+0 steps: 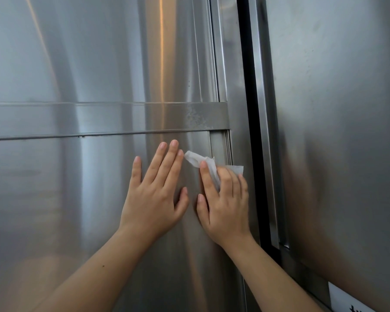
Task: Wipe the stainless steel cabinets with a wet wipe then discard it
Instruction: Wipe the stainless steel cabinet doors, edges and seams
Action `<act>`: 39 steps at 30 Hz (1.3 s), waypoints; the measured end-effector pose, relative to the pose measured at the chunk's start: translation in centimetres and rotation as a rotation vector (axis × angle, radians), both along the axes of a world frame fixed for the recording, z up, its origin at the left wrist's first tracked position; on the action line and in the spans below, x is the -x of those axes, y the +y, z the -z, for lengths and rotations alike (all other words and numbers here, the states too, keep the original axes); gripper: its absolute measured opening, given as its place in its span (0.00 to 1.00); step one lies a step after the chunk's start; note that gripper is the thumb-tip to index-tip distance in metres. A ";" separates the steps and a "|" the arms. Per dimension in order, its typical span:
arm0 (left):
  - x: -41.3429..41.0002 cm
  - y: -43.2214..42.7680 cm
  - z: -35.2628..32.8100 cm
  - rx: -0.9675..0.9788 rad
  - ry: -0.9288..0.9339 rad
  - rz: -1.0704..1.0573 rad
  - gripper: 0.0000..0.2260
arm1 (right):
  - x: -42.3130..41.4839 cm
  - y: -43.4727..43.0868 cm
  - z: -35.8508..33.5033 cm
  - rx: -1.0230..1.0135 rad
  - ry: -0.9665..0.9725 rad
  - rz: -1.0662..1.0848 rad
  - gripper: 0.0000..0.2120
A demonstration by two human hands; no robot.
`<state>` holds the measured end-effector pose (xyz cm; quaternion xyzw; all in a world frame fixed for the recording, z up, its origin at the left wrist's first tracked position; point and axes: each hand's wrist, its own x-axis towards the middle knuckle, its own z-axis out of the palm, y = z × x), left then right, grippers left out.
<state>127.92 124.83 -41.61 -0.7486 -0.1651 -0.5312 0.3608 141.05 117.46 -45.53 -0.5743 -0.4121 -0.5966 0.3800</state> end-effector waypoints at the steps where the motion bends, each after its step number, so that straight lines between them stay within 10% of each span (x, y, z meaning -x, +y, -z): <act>1: 0.0 0.0 0.0 0.001 0.000 -0.001 0.28 | 0.0 0.0 0.0 0.002 0.002 -0.009 0.24; 39: 0.1 -0.1 0.1 0.010 0.013 -0.001 0.29 | -0.7 -0.9 -5.5 0.386 0.112 0.010 0.30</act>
